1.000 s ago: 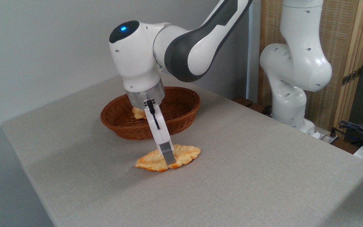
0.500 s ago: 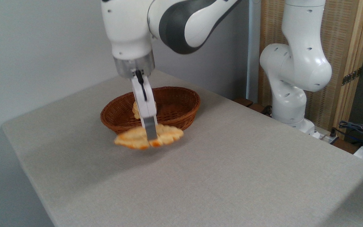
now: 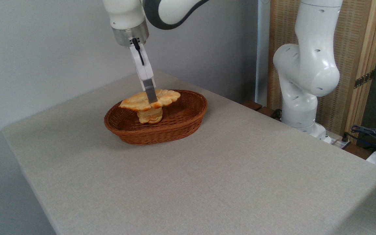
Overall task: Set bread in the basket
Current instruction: 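Lower the bread into the basket and open the gripper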
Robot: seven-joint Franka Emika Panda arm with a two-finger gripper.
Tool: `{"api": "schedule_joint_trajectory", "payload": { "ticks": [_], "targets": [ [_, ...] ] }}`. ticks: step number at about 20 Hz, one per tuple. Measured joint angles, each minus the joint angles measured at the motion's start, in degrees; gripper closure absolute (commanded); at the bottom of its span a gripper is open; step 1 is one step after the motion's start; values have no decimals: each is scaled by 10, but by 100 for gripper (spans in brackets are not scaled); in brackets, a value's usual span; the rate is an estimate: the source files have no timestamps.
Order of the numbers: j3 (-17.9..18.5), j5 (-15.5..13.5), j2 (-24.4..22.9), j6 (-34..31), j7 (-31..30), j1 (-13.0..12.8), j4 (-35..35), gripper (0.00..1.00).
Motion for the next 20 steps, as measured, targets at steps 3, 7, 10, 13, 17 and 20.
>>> {"api": "schedule_joint_trajectory", "payload": {
  "ticks": [3,7,10,13,17,20],
  "targets": [
    [0,0,8,-8,-8,-37,-7,9],
    [0,0,24,-9,-8,-59,-11,0],
    [2,1,28,-9,-8,-59,-11,0],
    [5,2,28,-9,-8,-58,-11,0],
    [10,9,25,-9,-8,-58,-10,0],
    [12,10,21,-9,-8,-58,-9,0]
  ]
}}
